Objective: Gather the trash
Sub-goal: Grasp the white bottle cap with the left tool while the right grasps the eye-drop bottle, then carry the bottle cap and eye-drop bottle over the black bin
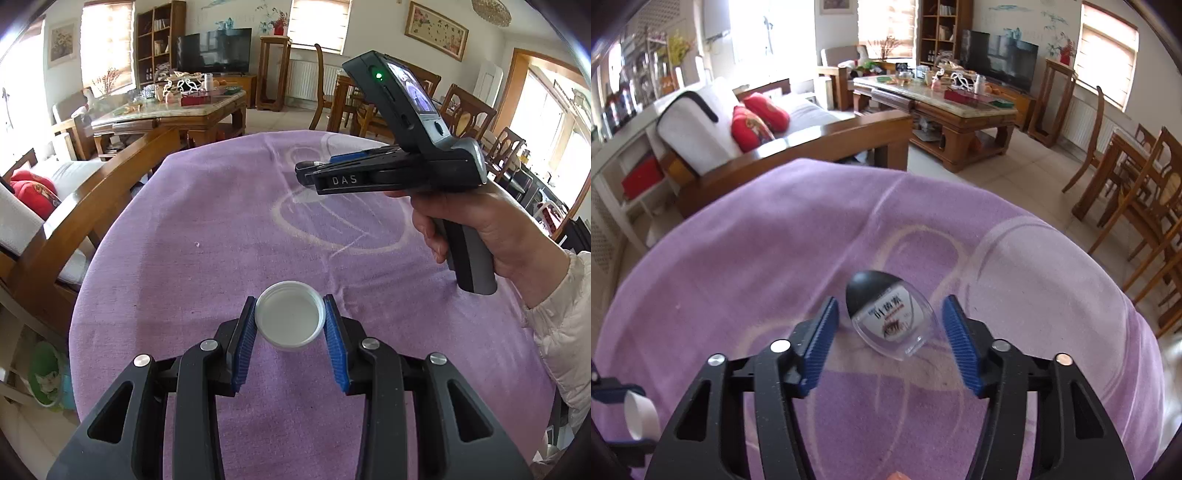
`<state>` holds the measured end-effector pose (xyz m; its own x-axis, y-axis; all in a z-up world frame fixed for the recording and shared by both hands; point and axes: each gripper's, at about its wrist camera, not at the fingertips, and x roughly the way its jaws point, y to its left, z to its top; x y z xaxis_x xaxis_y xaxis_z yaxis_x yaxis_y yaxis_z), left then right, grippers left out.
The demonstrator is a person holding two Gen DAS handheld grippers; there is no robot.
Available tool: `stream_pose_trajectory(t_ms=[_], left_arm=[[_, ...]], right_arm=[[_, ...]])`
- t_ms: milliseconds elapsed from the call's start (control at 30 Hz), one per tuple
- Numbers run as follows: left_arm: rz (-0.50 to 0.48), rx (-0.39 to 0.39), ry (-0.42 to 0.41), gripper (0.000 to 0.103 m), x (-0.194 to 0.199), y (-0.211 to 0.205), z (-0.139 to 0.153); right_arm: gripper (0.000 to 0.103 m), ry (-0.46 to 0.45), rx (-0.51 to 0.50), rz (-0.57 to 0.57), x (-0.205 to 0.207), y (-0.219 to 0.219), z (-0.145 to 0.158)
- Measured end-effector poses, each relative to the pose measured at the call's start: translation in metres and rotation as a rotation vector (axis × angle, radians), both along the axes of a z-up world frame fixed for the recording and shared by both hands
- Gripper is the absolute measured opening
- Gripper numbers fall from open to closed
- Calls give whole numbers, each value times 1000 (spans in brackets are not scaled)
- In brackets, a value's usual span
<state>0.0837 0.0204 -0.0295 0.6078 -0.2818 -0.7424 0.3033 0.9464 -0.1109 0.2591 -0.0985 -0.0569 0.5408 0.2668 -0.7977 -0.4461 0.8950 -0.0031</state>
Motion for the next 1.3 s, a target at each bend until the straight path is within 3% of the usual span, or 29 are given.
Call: stream_pose_trajectory(t_ms=[233,367,533,700,1000,1300], left_arm=[[13,9,-27,35,-4,0,4],[35,23,-50,35,-5,0,6],[51,11,-107,35,-9,4,14],[65,-16,-229,35,-23,2,32],[-59,-40,-416,35,-50,-79,87],[-242,-135,-436,35,-50,-183,99]], right_arm=[[47,12,31,-15,-6,-3,2],[47,64,155,-20,-28,-12,8],[47,36,311,-18,-78,-40,43],[47,-36,418,-31,-144,-83,73],[48,-184,523,-185,-233,-200,106],[48,-302,541,-390,-298,-340,113]])
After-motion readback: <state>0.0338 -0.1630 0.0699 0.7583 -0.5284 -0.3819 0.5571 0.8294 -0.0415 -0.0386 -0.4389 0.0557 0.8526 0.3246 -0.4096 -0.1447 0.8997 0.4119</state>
